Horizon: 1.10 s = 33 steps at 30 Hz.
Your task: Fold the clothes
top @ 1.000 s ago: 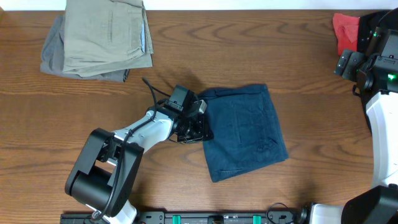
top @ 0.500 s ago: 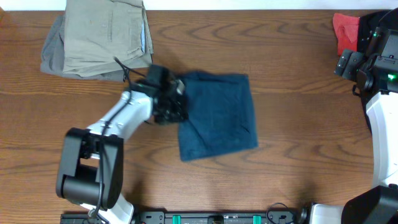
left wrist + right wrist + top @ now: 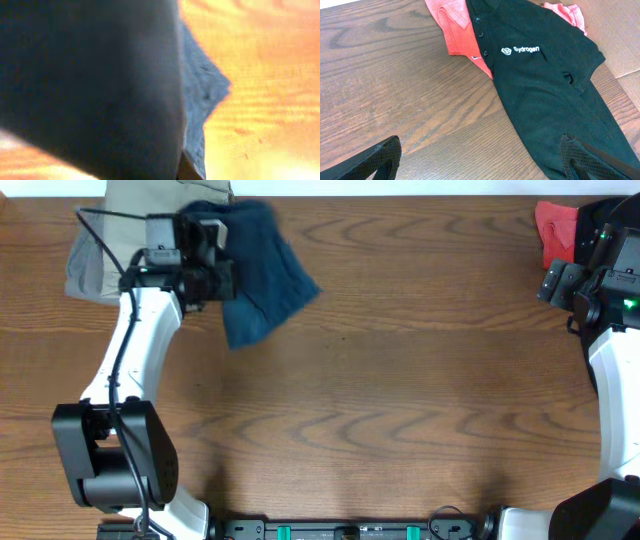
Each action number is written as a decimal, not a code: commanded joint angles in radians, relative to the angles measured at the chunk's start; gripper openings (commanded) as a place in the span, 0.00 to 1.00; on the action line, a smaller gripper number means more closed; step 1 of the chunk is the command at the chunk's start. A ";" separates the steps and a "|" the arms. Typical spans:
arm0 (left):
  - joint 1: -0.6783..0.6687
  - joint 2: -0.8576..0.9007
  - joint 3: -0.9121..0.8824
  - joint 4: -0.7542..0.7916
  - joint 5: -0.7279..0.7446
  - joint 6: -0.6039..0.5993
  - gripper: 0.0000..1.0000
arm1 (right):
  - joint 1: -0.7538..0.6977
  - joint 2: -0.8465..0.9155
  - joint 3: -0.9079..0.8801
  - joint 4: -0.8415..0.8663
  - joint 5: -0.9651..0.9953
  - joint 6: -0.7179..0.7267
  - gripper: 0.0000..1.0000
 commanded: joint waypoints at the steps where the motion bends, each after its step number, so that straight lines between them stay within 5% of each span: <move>1: 0.014 0.010 0.056 0.045 -0.068 0.030 0.06 | -0.005 0.004 0.001 0.000 0.013 0.008 0.99; 18: 0.022 0.013 0.058 0.283 -0.495 0.079 0.06 | -0.005 0.004 0.001 0.000 0.012 0.008 0.99; 23: 0.027 0.013 0.058 0.257 -0.494 0.060 0.06 | -0.005 0.004 0.001 0.000 0.013 0.008 0.99; 33: -0.068 -0.013 0.058 0.186 -0.400 -0.171 0.06 | -0.005 0.004 0.001 0.000 0.013 0.008 0.99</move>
